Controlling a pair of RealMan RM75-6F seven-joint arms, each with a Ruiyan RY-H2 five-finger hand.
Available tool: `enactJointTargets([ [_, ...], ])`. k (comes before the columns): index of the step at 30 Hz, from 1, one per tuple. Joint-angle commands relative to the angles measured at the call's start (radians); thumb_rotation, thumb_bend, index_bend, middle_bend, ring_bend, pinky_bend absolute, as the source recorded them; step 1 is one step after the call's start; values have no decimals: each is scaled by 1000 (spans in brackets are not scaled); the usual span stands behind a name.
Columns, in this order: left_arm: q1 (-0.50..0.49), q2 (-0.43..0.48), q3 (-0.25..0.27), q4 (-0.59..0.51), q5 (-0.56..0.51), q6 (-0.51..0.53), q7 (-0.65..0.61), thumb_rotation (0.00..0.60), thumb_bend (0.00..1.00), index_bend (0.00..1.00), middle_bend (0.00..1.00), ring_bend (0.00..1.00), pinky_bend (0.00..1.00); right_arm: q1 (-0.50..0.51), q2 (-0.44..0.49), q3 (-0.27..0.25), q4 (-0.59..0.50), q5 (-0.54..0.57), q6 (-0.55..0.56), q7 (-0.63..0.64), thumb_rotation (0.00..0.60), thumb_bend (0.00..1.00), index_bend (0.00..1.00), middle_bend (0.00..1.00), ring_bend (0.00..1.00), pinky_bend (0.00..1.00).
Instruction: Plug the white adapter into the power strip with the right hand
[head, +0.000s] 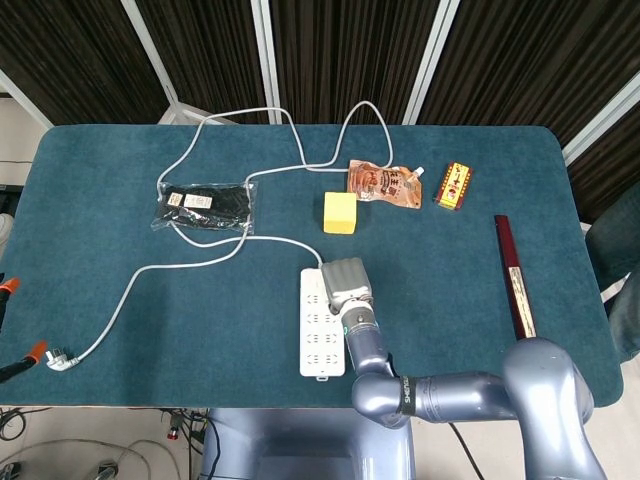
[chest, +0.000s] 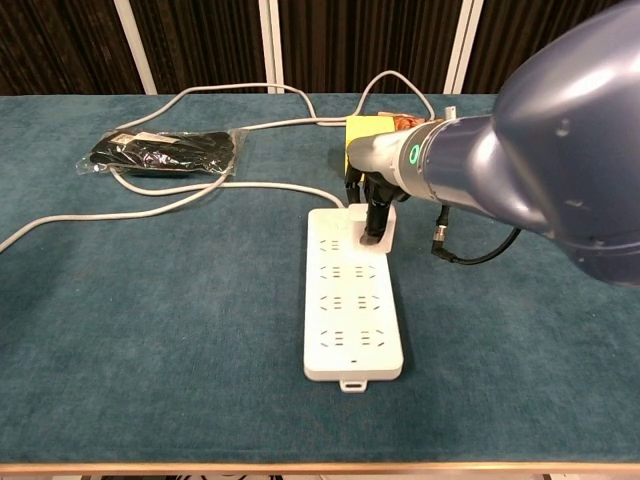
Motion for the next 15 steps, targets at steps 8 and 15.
enactJointTargets([
  [8, 0, 1, 1, -2, 1, 0, 2, 600, 170, 117, 40, 0, 0, -1, 50, 12, -47, 44, -10, -28, 600, 584, 387, 440, 831, 910],
  [15, 0, -1, 2, -4, 2, 1, 10, 600, 170, 117, 40, 0, 0, 13, 106, 21, -94, 128, -20, -75, 600, 410, 104, 192, 782, 880],
])
